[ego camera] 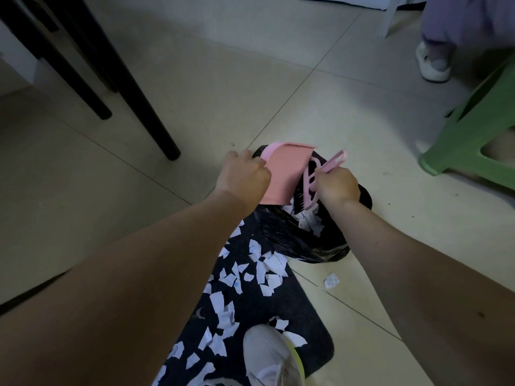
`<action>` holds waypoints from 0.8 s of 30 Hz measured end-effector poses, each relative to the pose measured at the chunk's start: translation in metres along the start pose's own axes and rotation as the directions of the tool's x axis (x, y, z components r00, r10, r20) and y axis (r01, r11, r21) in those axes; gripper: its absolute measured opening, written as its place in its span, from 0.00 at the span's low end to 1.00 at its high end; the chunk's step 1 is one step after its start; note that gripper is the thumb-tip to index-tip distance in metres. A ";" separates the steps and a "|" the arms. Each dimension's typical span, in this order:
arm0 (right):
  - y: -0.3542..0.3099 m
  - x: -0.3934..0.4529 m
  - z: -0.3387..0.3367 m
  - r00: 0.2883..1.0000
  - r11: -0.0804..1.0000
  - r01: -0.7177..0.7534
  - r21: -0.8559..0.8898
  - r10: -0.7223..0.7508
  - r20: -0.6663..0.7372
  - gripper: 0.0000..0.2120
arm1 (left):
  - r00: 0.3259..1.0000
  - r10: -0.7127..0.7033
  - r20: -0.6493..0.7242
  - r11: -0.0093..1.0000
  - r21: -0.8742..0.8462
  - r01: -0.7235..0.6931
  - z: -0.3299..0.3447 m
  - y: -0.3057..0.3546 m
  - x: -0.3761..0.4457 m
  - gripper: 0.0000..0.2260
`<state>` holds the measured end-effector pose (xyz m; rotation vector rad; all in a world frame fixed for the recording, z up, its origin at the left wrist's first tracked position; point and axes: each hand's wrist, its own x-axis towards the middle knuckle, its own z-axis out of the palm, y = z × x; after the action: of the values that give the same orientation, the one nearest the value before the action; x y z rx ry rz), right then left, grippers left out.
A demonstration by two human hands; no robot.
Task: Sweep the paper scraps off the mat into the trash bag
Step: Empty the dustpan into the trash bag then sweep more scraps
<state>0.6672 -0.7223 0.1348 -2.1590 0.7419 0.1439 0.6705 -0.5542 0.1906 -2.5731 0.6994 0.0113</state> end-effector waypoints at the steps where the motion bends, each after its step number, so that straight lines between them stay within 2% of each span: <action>1: -0.001 -0.001 0.000 1.000 1.000 0.002 -0.004 -0.002 -0.022 0.18 | 1.000 -0.029 0.002 0.999 -0.028 0.029 0.000 0.001 -0.001 0.16; 5: -0.008 -0.007 -0.003 0.996 0.999 0.007 -0.032 -0.010 -0.093 0.17 | 0.979 -0.184 0.089 0.964 -0.178 0.198 0.004 -0.003 -0.003 0.15; 8: -0.015 -0.012 -0.008 0.993 0.998 0.045 -0.040 -0.049 -0.110 0.15 | 0.946 -0.265 0.184 0.896 -0.314 0.312 0.008 -0.011 -0.005 0.13; 11: -0.027 -0.021 -0.011 0.985 0.995 0.090 -0.045 -0.095 -0.147 0.15 | 0.933 -0.255 0.254 0.855 -0.392 0.340 0.008 -0.021 -0.012 0.16; 16: -0.056 -0.042 -0.014 0.966 0.980 0.178 -0.087 -0.191 -0.176 0.15 | 0.922 -0.251 0.294 0.812 -0.454 0.366 0.002 -0.043 -0.036 0.16; 24: -0.136 -0.106 -0.006 0.926 0.915 0.367 -0.168 -0.377 -0.034 0.18 | 0.892 -0.341 0.296 0.776 -0.447 0.445 -0.022 -0.108 -0.111 0.15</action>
<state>0.6547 -0.6125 0.2673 -2.4258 0.3504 -0.0719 0.6232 -0.4292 0.2722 -3.1159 0.0553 0.3592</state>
